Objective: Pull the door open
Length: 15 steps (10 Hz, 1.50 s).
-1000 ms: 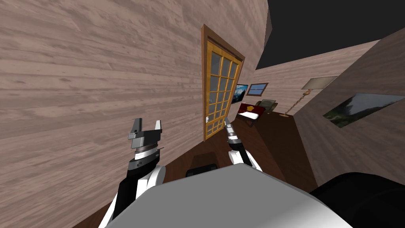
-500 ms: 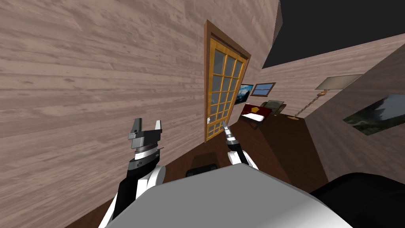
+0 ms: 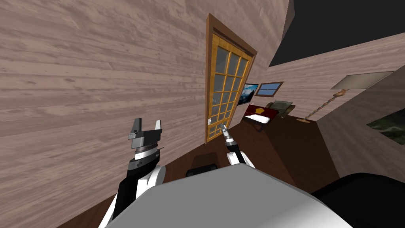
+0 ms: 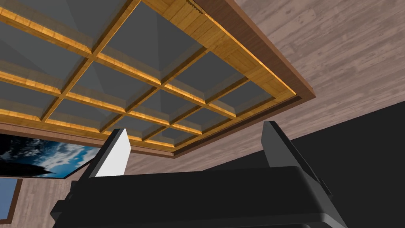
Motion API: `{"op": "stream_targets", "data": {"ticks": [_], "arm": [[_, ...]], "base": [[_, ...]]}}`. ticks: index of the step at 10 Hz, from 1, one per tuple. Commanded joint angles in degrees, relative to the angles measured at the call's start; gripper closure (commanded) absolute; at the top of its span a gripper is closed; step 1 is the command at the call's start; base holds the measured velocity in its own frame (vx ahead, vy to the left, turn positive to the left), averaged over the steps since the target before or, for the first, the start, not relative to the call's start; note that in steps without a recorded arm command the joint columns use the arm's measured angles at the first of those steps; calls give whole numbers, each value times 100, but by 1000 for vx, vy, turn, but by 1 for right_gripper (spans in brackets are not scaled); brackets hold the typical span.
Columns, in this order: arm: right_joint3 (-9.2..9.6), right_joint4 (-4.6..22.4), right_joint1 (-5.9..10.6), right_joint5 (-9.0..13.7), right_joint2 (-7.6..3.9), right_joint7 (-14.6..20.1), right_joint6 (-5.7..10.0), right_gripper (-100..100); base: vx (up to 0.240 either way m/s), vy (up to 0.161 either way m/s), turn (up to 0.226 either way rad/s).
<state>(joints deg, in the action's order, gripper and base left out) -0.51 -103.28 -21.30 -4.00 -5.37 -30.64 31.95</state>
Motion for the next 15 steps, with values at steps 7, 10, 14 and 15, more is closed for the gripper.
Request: {"op": "stream_targets", "data": {"ticks": [7, 10, 14, 15], "arm": [[-44, 1106, 323, -63, -98, -973, 334, -100], [-53, 1424, 393, -78, -118, -1188, 414, -100], [-71, 1945, 531, -107, -157, -1619, 573, -100], [-80, 2160, 599, -121, -175, -1831, 651, -100]], "base": [[50, -40, 79], [42, -39, 59], [42, -41, 71], [45, -41, 108]]}}
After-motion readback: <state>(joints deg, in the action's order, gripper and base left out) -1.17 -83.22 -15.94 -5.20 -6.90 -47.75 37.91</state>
